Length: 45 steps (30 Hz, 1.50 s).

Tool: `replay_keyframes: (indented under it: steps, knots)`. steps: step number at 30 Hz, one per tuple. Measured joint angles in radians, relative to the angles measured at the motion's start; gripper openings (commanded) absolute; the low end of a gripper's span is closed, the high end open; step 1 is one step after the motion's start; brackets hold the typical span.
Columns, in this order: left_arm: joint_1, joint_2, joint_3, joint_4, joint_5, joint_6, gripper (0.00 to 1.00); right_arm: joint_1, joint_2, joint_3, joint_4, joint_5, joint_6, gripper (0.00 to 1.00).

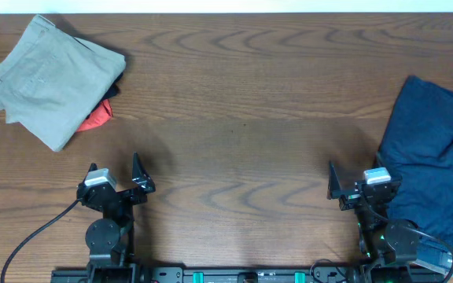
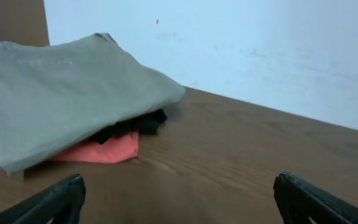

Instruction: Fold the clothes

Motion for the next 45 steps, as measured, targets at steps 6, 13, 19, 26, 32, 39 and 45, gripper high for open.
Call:
replay_keyframes:
  steps: [6, 13, 19, 26, 32, 39, 45]
  knots:
    - [0.000, -0.002, 0.006, -0.013, 0.017, 0.005, 0.98, 0.000, 0.000, 0.000, 0.000, 0.000, 0.000, 0.99]
    - [0.000, -0.002, 0.007, -0.014, 0.021, 0.005, 0.98, 0.000, 0.000, 0.000, 0.000, 0.000, 0.000, 0.99]
    - [0.000, -0.002, 0.008, -0.015, 0.022, 0.005, 0.98, 0.000, 0.000, 0.000, 0.000, 0.000, 0.000, 0.99]
    - [0.000, -0.002, 0.008, -0.015, 0.024, 0.005, 0.98, 0.000, 0.000, 0.000, 0.000, 0.000, 0.000, 0.99]
    - [0.000, -0.002, 0.008, -0.016, 0.024, 0.005, 0.98, 0.000, 0.000, 0.000, 0.000, 0.000, 0.000, 0.99]
    - [0.000, -0.002, 0.008, -0.017, 0.024, 0.005, 0.98, 0.000, 0.000, 0.000, 0.000, 0.000, 0.000, 0.99]
    - [0.000, -0.002, 0.008, -0.017, 0.024, 0.005, 0.98, 0.000, 0.000, 0.000, 0.000, 0.000, 0.000, 0.99]
